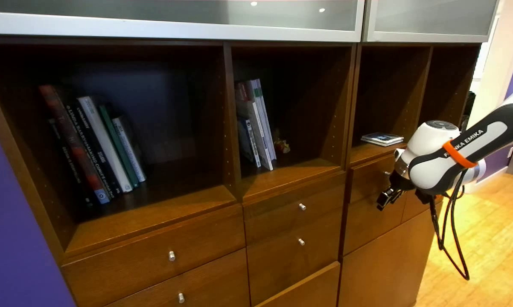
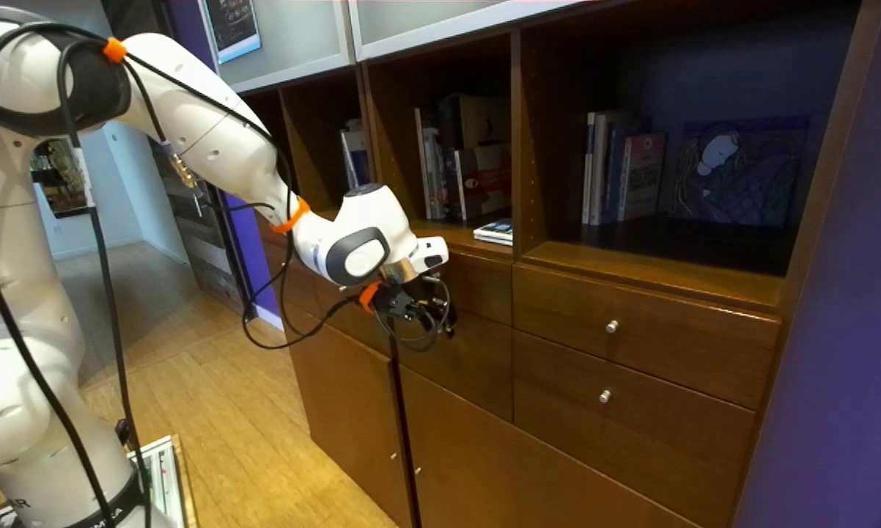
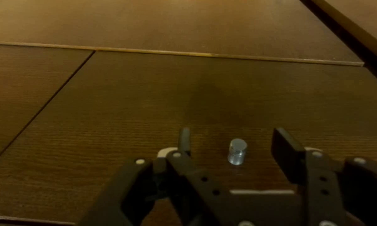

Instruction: Open the second drawer in the second position to the right

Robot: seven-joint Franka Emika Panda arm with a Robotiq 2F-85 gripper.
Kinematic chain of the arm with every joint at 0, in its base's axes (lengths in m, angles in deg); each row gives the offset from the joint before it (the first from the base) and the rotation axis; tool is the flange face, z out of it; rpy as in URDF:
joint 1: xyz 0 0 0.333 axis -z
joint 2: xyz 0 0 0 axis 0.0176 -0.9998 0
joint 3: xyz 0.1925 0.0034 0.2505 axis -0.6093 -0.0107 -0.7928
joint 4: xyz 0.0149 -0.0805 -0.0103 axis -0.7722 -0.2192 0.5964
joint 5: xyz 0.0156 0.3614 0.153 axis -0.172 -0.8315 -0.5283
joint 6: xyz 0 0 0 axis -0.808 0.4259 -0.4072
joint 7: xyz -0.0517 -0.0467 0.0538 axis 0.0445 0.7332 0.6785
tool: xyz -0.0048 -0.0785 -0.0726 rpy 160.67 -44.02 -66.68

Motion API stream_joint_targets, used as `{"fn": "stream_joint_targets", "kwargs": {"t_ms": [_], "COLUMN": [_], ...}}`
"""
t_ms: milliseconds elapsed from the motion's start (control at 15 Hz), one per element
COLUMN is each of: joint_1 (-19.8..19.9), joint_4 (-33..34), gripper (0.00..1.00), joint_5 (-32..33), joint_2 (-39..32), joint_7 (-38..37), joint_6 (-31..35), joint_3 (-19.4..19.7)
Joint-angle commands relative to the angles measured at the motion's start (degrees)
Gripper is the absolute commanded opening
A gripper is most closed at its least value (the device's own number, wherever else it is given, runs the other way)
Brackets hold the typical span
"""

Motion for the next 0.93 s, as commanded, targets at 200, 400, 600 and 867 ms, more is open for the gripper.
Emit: {"fn": "stream_joint_targets", "kwargs": {"t_ms": [200, 400, 600, 867], "joint_1": [1.43, 1.48, 1.62, 1.42], "joint_4": [1.41, 1.06, -0.40, -5.32], "gripper": [0.17, 0.01, 0.04, 0.04], "joint_5": [-6.13, -6.94, -7.79, -6.14], "joint_2": [-1.28, -0.79, 0.53, 3.78], "joint_7": [8.25, 10.01, 10.47, 9.90], "joint_6": [1.16, 0.19, -2.40, -4.13], "joint_3": [-2.49, -2.32, -2.38, -1.19]}}
